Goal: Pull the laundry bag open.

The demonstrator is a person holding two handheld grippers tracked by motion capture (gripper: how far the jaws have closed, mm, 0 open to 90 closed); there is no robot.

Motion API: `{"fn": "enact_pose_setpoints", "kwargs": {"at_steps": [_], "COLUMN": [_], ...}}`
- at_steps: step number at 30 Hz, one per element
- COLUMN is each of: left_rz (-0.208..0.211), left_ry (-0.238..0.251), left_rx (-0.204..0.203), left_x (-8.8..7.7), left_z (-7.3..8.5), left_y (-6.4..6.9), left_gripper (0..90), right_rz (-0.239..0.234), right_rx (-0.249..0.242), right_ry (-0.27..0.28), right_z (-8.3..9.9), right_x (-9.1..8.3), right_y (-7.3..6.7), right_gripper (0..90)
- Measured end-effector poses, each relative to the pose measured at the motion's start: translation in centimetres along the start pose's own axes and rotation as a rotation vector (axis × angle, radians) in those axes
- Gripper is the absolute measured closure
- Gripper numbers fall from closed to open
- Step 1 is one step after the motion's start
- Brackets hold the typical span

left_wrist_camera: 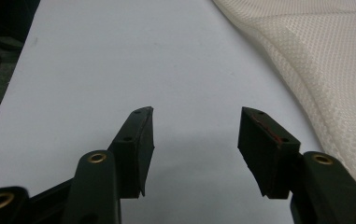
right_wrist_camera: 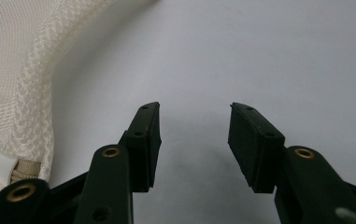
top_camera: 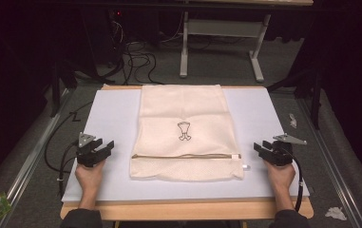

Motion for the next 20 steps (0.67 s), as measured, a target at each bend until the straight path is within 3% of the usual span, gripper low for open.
{"fn": "enact_pose_setpoints", "kwargs": {"at_steps": [4,10,20], "left_rz": [-0.007,-0.004,-0.002], "left_ry": [0.004,0.015,0.014], "left_rx": [0.018,0.029,0.032], "left_x": [-0.03,-0.17,-0.14], "left_z": [0.07,0.17,0.19], "left_y": [0.16,0.26,0.33], "left_gripper": [43.6,42.4,41.7], "right_rz": [0.012,0.048,0.046], "right_rx": [0.002,-0.060,-0.042], "right_ry": [-0.001,-0.003,0.001], "right_z": [0.11,0.19,0.24], "right_x": [0.03,0.12,0.06], "right_y": [-0.05,-0.69,-0.59], "right_gripper": [51.8,50.0,48.0]}}
Point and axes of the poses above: each handheld gripper's, and its own axes: x roughly forward along the jaws, z roughly out of its underside, y roughly to its right, the point moved 1 cm from there along x, roughly forward along the jaws, and after that the axes turned 2 degrees about -z, right-handed, at the moved point
